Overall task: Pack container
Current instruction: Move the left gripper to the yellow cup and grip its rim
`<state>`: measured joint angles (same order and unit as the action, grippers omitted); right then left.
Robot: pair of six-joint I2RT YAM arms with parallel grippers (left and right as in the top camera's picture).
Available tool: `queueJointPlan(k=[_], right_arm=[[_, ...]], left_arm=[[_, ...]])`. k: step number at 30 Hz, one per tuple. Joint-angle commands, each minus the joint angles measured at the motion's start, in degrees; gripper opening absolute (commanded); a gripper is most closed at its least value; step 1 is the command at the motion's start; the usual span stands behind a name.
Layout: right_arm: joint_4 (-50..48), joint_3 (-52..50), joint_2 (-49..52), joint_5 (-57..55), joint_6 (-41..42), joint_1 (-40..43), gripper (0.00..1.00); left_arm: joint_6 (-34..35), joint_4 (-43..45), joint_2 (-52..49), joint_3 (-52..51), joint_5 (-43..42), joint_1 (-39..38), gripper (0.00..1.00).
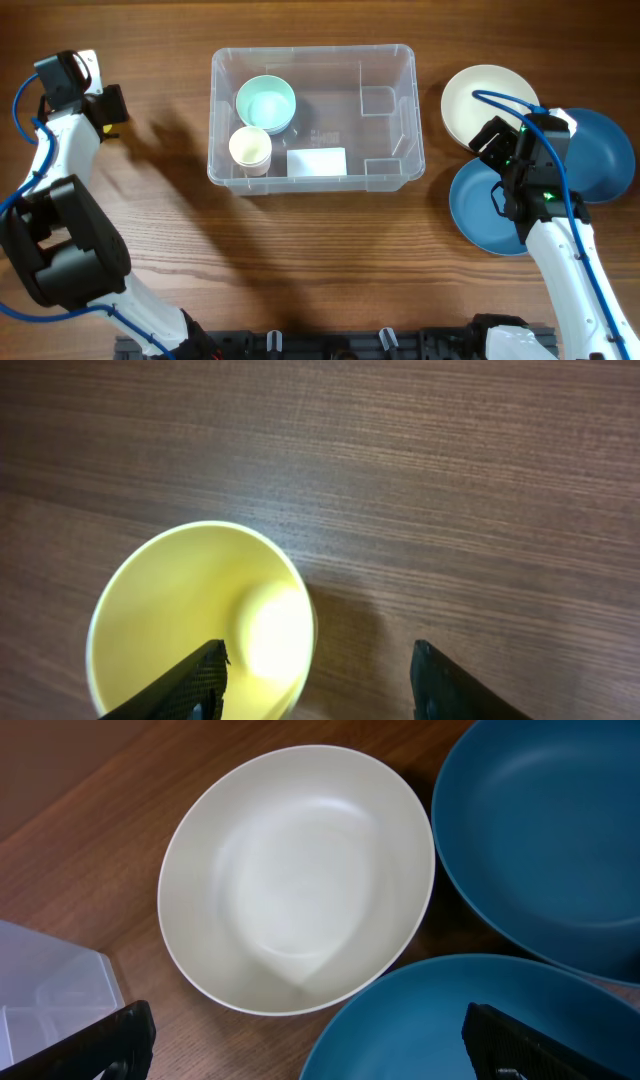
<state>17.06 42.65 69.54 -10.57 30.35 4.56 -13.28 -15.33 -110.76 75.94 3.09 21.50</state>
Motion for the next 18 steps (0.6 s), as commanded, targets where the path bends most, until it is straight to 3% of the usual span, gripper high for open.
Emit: queueJointPlan(k=[1,3,11,15,18], right_arm=[[-0.1,0.9,0.1,-0.1,-0.3,0.2,1.0],[-0.1,0.9,0.1,-0.1,-0.3,0.2,1.0],[-0.1,0.9,0.1,-0.1,-0.3,0.2,1.0],[-0.1,0.9,0.1,-0.1,-0.3,0.2,1.0],[-0.1,0.9,0.1,-0.1,-0.3,0.2,1.0]], left_arm=[[-1.8,0.6,-2.3,0.9,-0.7,0.1,0.59],[-1.8,0.6,-2.8,0.9,-0.7,0.1,0.58],[-1.8,-0.5,-2.9,0.9,-0.7,0.2,0.38],[-1.8,-0.6,-2.9,0.9,-0.7,0.2,0.21],[-1.8,-0.6,-2.9,0.9,-0.7,0.2,0.14]])
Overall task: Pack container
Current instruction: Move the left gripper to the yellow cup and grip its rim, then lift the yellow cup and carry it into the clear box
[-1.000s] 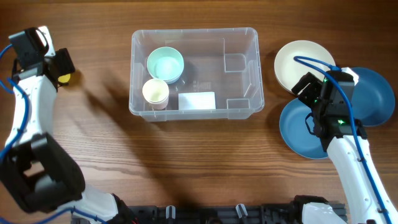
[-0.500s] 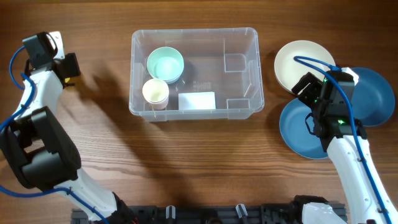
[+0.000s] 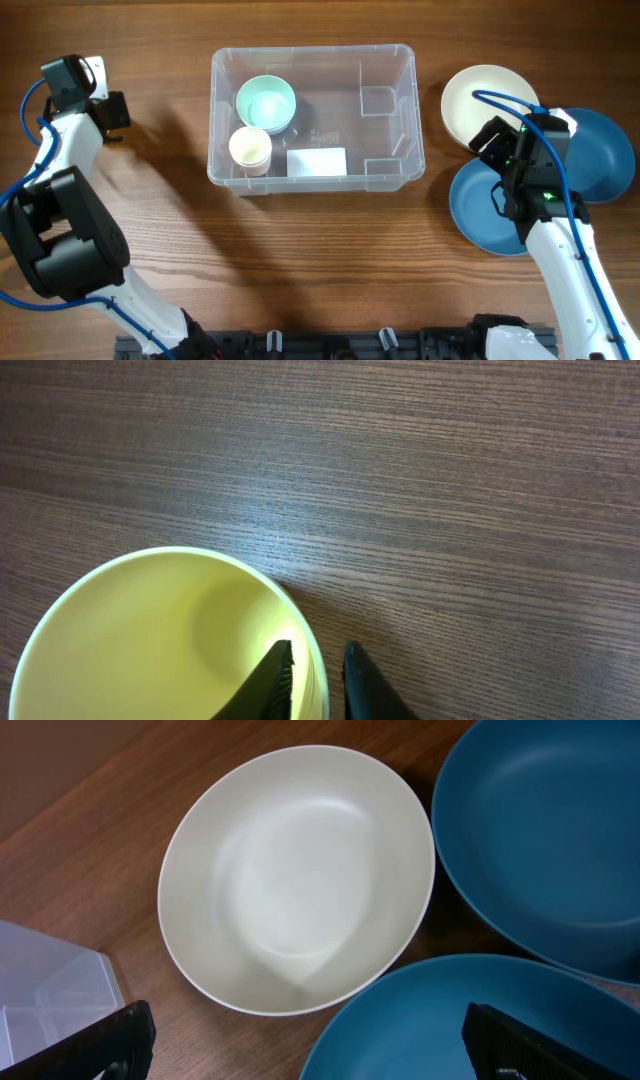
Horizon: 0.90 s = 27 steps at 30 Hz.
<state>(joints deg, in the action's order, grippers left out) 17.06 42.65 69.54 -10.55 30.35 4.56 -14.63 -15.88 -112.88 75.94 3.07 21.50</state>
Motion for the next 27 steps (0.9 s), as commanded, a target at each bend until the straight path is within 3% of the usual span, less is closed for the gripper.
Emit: queueJointPlan(k=[1,3,14,27], right_arm=[[-0.1,0.9,0.1,-0.2,-0.3,0.2,1.0],[-0.1,0.9,0.1,-0.2,-0.3,0.2,1.0],[-0.1,0.9,0.1,-0.2,-0.3,0.2,1.0],[-0.1,0.9,0.1,-0.2,-0.3,0.2,1.0]], left_arm=[[-0.4,0.0,-0.7,0.9,-0.7,0.2,0.11],[-0.4,0.0,-0.7,0.9,-0.6,0.2,0.04],[-0.4,1.6,1.2,0.9,-0.5,-0.4,0.04],[0.2,-5.7,18.4,1.0,-0.3,-10.9,0.04]])
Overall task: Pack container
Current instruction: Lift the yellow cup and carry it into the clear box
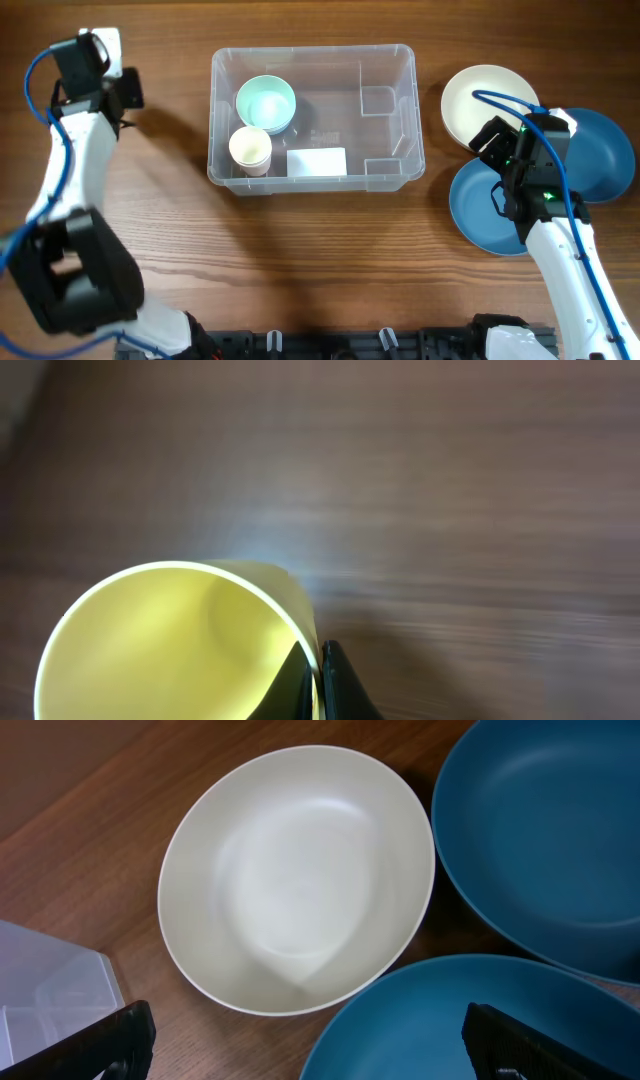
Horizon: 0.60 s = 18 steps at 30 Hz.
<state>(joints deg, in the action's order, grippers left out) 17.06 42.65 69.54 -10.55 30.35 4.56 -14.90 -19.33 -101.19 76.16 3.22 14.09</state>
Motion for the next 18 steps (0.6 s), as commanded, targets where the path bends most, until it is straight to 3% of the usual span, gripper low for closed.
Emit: queueJointPlan(k=[1,10,18], right_arm=[[-0.1,0.9,0.1,-0.2,-0.3,0.2,1.0],[-0.1,0.9,0.1,-0.2,-0.3,0.2,1.0],[-0.1,0.9,0.1,-0.2,-0.3,0.2,1.0]], left_arm=[[0.9,-3.5,8.5,0.8,-0.4,-4.7,0.04],[14.4,-21.7,24.0,0.8,-1.0,-18.0,0.04],[17.3,-34.2,29.1,0.8,-3.2,-29.9,0.04]])
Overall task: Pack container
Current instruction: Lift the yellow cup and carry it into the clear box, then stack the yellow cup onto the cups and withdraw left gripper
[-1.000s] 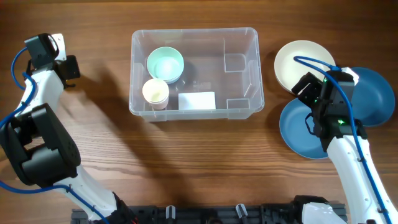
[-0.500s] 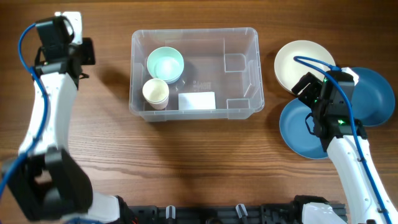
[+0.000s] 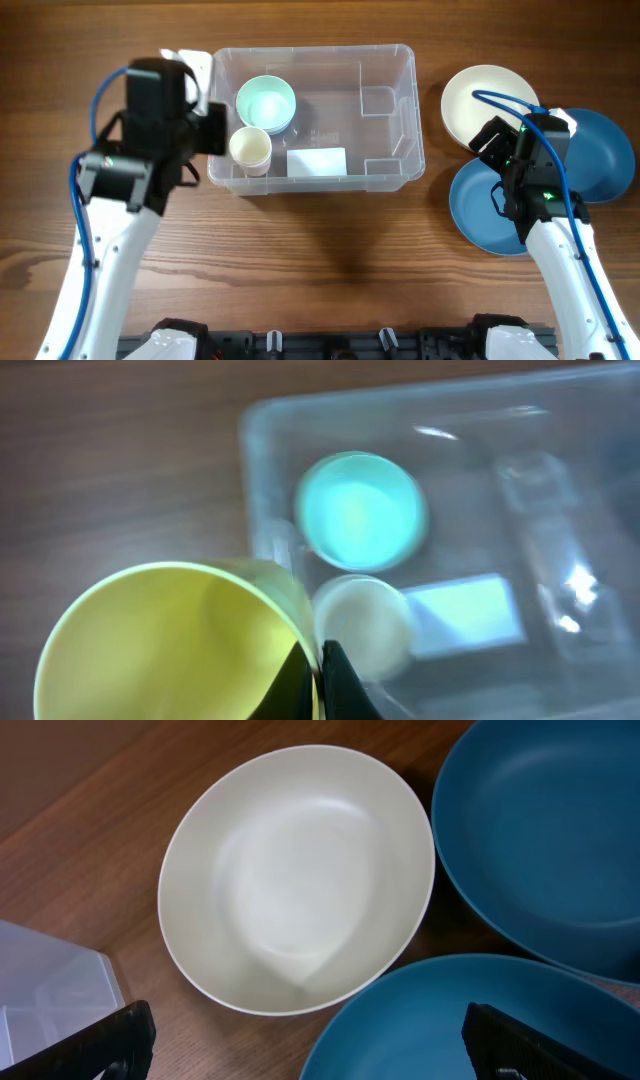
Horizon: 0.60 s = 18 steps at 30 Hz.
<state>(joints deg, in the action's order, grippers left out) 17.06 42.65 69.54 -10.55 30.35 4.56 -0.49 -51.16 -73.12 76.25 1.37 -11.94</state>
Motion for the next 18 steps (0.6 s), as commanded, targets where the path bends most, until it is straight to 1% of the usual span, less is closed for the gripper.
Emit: queueJointPlan(k=[1,7,18], right_arm=[[-0.1,0.9,0.1,-0.2,-0.3,0.2,1.0],[-0.1,0.9,0.1,-0.2,-0.3,0.2,1.0],[-0.1,0.9,0.1,-0.2,-0.3,0.2,1.0]], left_arm=[[3.0,-3.0,0.9,0.7,-1.4,-4.9,0.04],[4.9,-4.0,-2.3,0.7,-1.4,-8.2,0.04],[4.9,-1.9,-11.2,0.7,-1.4,-8.4,0.04]])
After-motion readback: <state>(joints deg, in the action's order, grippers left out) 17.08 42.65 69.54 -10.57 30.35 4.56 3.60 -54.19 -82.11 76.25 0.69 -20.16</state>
